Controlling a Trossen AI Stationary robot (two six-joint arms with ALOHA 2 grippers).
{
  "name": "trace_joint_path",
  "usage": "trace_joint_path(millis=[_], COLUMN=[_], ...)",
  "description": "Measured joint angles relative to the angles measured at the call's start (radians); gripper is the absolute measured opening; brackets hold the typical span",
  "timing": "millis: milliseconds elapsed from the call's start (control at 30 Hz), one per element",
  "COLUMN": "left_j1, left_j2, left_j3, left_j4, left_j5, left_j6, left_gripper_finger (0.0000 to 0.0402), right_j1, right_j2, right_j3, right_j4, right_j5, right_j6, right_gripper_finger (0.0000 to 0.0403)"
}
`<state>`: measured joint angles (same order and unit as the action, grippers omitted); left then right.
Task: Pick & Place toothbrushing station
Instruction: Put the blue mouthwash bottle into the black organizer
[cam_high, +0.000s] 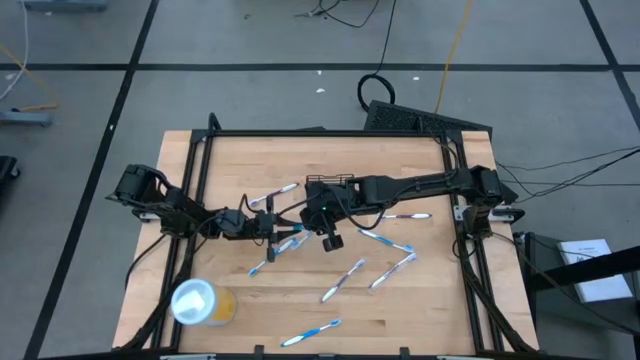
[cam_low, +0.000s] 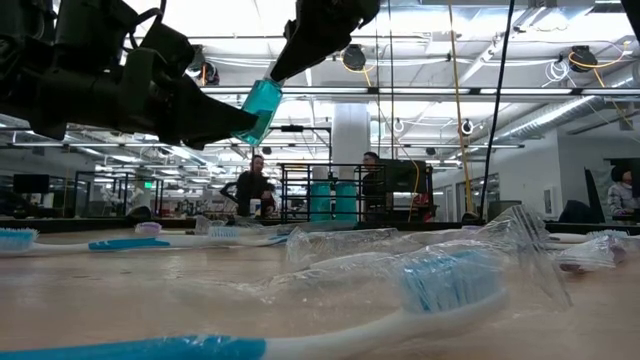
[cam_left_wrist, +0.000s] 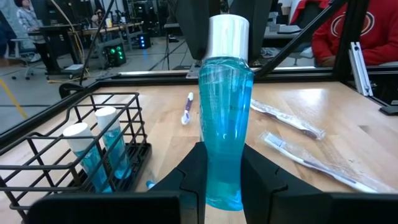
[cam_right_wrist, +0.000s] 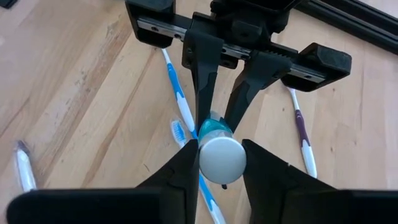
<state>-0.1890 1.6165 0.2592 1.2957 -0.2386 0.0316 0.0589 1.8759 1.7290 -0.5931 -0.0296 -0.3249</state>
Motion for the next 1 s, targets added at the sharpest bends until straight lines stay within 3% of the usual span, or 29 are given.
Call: trace_joint_path(millis=[467, 800, 1000], left_j1=[0.000, 0.000, -0.002], left_j2=[0.000, -0.022, -0.107], left_j3=[0.000, 0.000, -0.012], left_j4=[0.000, -0.046, -0.140], left_j5=[0.003, 0.002, -0.030], left_j6=[0.011, 0.020, 0.017], left_gripper_finger=[0.0066, 0.0172, 0.0209], right_j1=[0.000, -0.001, -0.002], right_j2=[-0.001, -0.009, -0.011], right_j3=[0.000, -0.002, -0.002], right_j4=[-0.015, -0.061, -0.064], right_j5=[0.006, 0.045, 0.086], right_j6=[-0.017, -0.022, -0.036], right_gripper_finger=[0.0089, 0.0089, 0.0089])
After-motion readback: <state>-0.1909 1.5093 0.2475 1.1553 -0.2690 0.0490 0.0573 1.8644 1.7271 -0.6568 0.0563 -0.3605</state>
